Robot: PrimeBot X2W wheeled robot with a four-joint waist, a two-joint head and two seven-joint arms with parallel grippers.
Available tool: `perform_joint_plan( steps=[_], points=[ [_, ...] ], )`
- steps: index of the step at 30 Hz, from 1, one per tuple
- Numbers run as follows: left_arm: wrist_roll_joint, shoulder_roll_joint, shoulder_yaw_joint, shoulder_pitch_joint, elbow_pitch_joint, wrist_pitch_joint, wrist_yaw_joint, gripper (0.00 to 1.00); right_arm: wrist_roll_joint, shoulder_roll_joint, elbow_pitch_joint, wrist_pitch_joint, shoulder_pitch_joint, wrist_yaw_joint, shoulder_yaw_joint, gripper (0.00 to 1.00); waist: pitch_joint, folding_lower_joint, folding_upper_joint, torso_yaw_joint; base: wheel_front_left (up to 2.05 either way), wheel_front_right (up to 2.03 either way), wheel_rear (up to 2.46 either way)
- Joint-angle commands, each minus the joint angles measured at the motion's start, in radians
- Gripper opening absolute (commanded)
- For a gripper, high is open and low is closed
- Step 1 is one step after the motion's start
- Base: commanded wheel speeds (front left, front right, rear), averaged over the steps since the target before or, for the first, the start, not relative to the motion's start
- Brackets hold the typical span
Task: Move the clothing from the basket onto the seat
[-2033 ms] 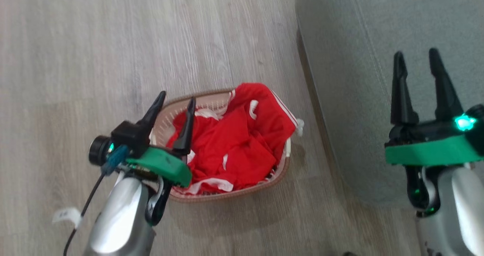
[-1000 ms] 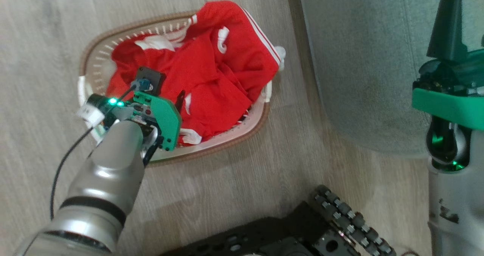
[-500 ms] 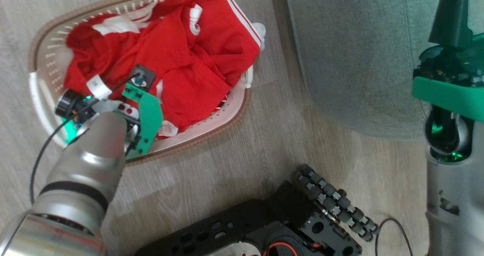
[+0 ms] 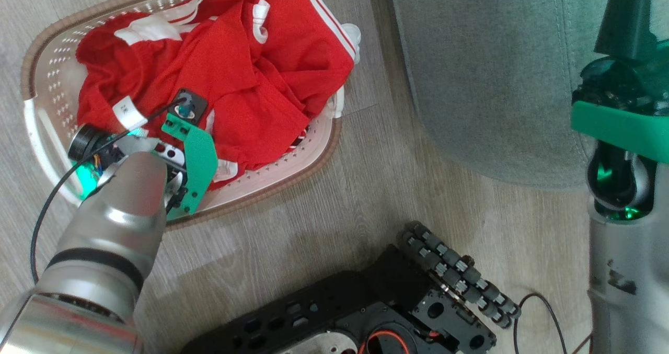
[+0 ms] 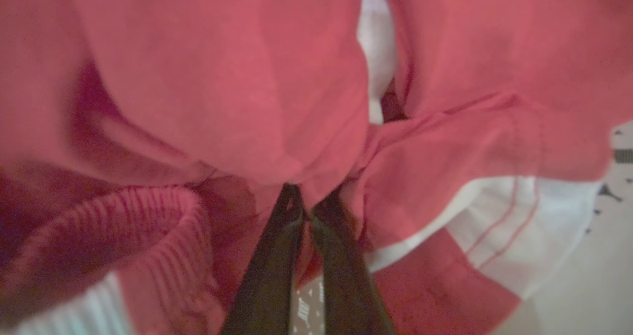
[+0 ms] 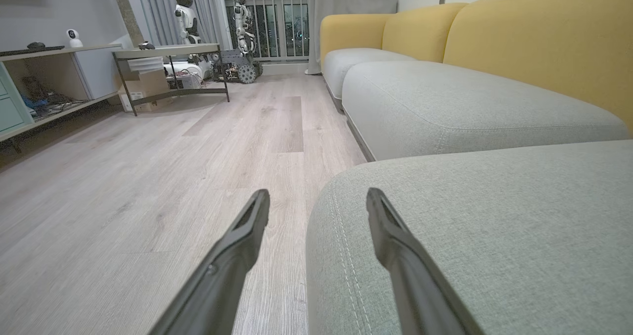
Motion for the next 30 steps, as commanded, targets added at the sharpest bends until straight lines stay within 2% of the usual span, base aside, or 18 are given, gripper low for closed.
perform_joint_plan(
  steps=[1, 7, 15, 24, 30],
  points=[
    [-0.006, 0.013, 0.004, 0.016, -0.007, -0.008, -0.003, 0.00, 0.006, 0.006, -0.030, -0.006, 0.011, 0.000, 0.013, 1.00, -0.002, 0.0000, 0.0000, 0.003, 0.00, 0.00, 0.00],
    [-0.023, 0.005, -0.002, 0.018, -0.007, -0.051, -0.009, 0.00, 0.007, 0.006, -0.025, -0.006, 0.006, 0.000, 0.013, 1.00, -0.024, 0.0000, 0.0000, 0.009, 0.00, 0.00, 0.00],
    [-0.057, -0.027, -0.013, 0.021, -0.008, -0.102, -0.016, 0.00, 0.008, 0.006, -0.010, -0.006, 0.015, 0.000, 0.006, 1.00, -0.112, 0.0000, 0.0000, 0.025, 0.00, 0.00, 0.00],
    [-0.128, -0.068, -0.055, 0.061, -0.055, -0.195, -0.018, 0.00, -0.022, 0.006, 0.011, -0.006, 0.066, 0.000, 0.004, 1.00, -0.277, 0.0000, 0.0000, 0.066, 0.00, 0.00, 0.00],
    [-0.248, -0.075, -0.123, 0.134, -0.162, -0.266, -0.018, 0.00, -0.052, 0.000, 0.037, -0.006, 0.134, 0.000, 0.009, 1.00, -0.423, 0.0000, 0.0000, 0.109, 0.00, 0.00, 0.00]
  ],
)
